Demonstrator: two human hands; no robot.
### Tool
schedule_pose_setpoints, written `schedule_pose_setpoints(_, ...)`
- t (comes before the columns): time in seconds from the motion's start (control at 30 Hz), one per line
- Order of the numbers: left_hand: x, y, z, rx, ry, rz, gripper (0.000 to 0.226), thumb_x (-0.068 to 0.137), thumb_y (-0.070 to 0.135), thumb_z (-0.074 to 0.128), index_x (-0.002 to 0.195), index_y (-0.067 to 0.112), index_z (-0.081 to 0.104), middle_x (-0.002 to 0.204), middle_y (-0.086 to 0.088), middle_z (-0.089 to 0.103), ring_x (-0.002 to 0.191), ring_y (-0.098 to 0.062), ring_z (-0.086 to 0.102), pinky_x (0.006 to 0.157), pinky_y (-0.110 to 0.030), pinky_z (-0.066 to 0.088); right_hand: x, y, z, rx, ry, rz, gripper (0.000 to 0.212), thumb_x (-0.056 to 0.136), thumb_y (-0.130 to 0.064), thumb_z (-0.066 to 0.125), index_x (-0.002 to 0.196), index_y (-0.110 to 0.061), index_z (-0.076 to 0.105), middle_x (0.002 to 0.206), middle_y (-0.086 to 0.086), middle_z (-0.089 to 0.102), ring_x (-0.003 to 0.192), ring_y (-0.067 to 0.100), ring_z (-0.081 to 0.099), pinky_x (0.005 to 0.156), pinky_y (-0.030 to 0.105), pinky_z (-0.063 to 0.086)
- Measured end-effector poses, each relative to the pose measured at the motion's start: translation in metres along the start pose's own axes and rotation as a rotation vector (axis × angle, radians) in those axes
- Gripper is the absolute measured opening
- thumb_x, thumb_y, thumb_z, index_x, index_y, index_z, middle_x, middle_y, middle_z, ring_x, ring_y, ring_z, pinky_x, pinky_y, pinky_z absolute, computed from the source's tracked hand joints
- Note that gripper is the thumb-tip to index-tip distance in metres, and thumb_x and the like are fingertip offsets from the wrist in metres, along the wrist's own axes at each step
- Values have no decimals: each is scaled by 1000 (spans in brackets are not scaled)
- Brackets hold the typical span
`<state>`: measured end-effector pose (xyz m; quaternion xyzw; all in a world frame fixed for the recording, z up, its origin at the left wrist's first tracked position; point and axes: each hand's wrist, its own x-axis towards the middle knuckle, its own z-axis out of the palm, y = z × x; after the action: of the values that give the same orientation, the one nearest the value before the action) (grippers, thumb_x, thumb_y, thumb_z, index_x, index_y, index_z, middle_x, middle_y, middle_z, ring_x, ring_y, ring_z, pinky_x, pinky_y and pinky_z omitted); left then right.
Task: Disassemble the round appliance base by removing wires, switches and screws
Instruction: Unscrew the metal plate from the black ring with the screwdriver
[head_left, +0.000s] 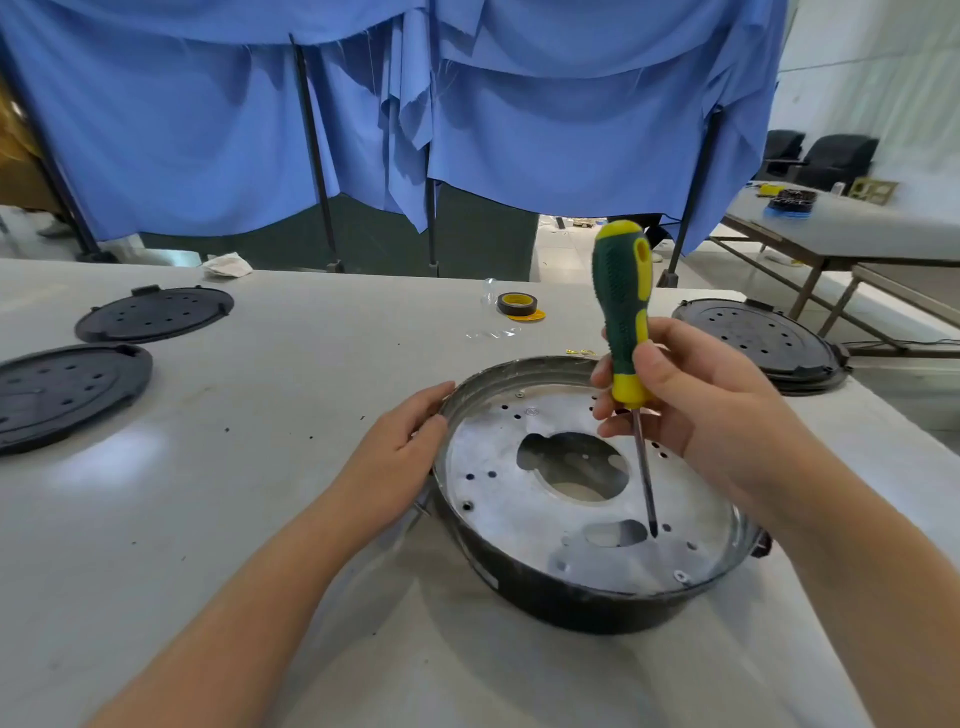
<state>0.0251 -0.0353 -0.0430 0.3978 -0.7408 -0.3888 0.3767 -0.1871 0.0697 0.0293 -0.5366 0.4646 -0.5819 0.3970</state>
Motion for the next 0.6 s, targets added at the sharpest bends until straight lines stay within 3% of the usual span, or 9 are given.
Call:
schedule_pose_setpoints(0.1,-4,6,0,82,100,-42,39,94,35,49,133,29,47,115,12,59,102,2,56,90,-19,46,-4,3,-8,42,-6,-8,30,83,-27,49,107,-12,59,82,3,69,73,22,67,64,30,56)
schedule_pose_setpoints(0.17,-11,12,-6,207,133,-75,52,80,58,54,125,36,42,89,10,60,82,-3,59,72,-27,49,-7,5,-12,68,2,-22,30,84,-27,47,107,-11,58,81,4,67,71,21,66,63,30,56)
schedule_pose_setpoints(0.23,-16,20,-14,265,2,-167,64,68,68,56,122,42,34,66,8,62,60,-3,60,58,-25,44,-9,7,-15,101,25,-52,29,86,-27,46,107,-12,58,79,4,66,69,21,64,60,31,55)
schedule_pose_setpoints(0.3,-20,28,-17,264,-233,-276,68,73,56,63,129,44,26,61,8,68,50,-6,63,50,-21,45,-11,9,-17,138,51,-84,29,87,-27,44,107,-12,59,78,3,65,67,19,62,57,29,54)
schedule_pose_setpoints(0.37,-22,33,-16,228,-355,-314,74,79,33,64,136,45,18,62,2,71,49,-13,66,46,-22,47,-13,11,-17,185,71,-103,29,88,-26,43,107,-11,58,76,3,63,63,17,59,53,28,51)
schedule_pose_setpoints(0.47,-19,31,-11,138,-291,-317,75,82,10,57,142,38,19,59,-4,70,51,-21,68,46,-25,50,-14,14,-15,226,86,-115,30,87,-27,42,108,-10,56,75,2,62,59,16,56,50,26,49)
schedule_pose_setpoints(0.6,-16,23,-5,125,-109,-268,59,90,16,51,141,34,28,64,-2,70,54,-14,68,50,-28,52,-17,17,-12,227,109,-136,29,88,-28,41,108,-13,56,77,1,63,61,15,58,54,28,52)
